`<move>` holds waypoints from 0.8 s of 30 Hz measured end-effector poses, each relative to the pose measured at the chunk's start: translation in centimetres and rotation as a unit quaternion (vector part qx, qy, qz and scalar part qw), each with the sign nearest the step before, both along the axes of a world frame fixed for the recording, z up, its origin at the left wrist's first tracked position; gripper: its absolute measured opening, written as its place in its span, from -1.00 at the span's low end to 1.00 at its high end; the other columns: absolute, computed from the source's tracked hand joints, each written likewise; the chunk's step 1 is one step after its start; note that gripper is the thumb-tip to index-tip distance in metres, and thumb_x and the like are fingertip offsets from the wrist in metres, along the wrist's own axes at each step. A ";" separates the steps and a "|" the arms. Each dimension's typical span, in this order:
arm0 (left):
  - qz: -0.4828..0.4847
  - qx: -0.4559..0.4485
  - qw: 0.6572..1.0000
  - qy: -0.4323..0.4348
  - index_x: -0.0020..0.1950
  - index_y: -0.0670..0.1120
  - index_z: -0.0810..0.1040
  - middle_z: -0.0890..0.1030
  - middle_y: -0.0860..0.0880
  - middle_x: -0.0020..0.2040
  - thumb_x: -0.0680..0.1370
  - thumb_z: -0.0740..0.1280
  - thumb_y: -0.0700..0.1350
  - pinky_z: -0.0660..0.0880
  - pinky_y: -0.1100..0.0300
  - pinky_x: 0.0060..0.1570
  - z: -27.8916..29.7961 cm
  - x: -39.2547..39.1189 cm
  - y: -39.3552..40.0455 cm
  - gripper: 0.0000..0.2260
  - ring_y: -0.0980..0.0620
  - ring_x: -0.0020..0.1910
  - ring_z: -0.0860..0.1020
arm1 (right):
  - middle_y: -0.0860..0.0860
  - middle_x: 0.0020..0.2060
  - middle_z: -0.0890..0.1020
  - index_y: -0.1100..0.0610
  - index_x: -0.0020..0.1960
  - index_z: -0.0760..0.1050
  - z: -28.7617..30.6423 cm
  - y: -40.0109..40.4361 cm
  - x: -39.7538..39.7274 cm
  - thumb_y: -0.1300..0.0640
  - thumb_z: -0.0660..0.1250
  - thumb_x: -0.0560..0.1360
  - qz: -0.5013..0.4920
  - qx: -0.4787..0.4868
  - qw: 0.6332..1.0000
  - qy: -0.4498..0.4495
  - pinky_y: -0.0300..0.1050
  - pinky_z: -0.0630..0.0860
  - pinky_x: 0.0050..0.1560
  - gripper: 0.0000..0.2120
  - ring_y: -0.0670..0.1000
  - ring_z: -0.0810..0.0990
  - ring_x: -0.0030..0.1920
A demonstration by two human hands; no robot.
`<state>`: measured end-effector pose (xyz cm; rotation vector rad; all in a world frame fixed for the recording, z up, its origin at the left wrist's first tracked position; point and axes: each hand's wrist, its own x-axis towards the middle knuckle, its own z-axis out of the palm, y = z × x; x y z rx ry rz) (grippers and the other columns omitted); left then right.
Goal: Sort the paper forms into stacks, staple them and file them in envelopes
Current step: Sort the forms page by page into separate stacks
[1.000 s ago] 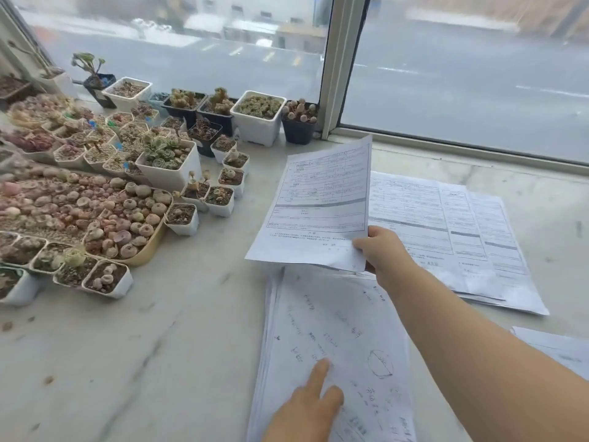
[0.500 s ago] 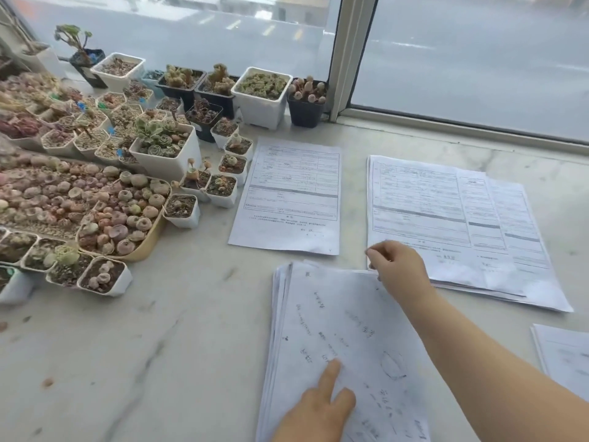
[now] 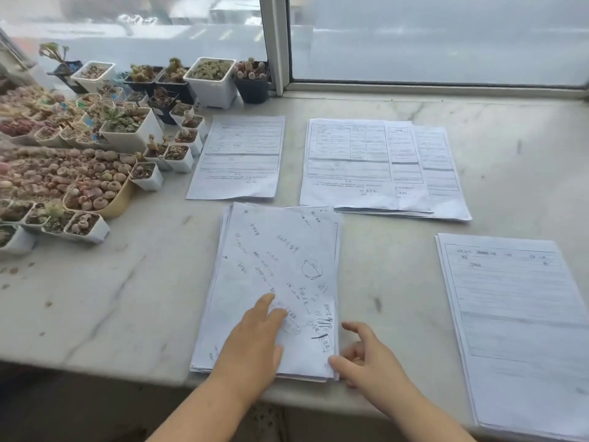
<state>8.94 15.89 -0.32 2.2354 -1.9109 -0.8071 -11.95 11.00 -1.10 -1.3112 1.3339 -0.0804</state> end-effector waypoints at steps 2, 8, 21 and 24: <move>-0.002 -0.012 0.999 0.044 0.39 0.07 0.34 0.11 0.15 0.51 0.56 0.25 0.09 0.12 0.46 0.31 -0.4 -1.3 1.6 -0.60 0.20 0.46 0.14 | -0.03 -0.14 0.64 -0.22 0.36 0.21 0.1 0.3 -0.2 0.16 0.43 0.44 0.018 -0.001 0.999 -0.027 -0.25 0.50 -0.13 -0.37 -0.12 0.63 -0.24; 0.030 -0.037 0.992 0.114 0.35 0.13 0.46 0.22 0.31 0.39 0.46 0.42 0.15 0.04 0.57 0.30 -1.6 -2.3 3.6 -0.53 0.37 0.39 0.18 | 0.04 0.00 0.68 -0.30 0.36 0.25 -0.6 0.6 -0.4 0.26 0.38 0.42 0.006 0.033 0.989 -0.144 -0.11 0.54 0.14 -0.30 -0.05 0.68 -0.06; 0.037 -0.036 0.989 0.140 0.27 0.17 0.55 0.33 0.35 0.32 0.46 0.40 0.16 0.04 0.66 0.18 -2.2 -1.1 3.1 -0.61 0.44 0.29 0.26 | 0.07 -0.37 0.55 -0.22 0.30 0.33 -2.7 1.0 2.2 0.19 0.40 0.48 -0.102 -0.060 0.989 -0.090 -0.20 0.52 -0.29 -0.48 -0.04 0.56 -0.36; 0.051 -0.058 0.983 0.167 0.20 0.10 0.62 0.42 0.36 0.24 0.55 0.32 0.07 0.12 0.66 0.14 -2.3 -0.7 3.0 -0.76 0.49 0.23 0.31 | 0.27 -0.22 0.60 -0.24 0.21 0.32 -2.8 1.2 2.7 0.08 0.44 0.45 -0.115 -0.077 0.988 -0.063 -0.02 0.57 -0.20 -0.54 0.18 0.62 -0.22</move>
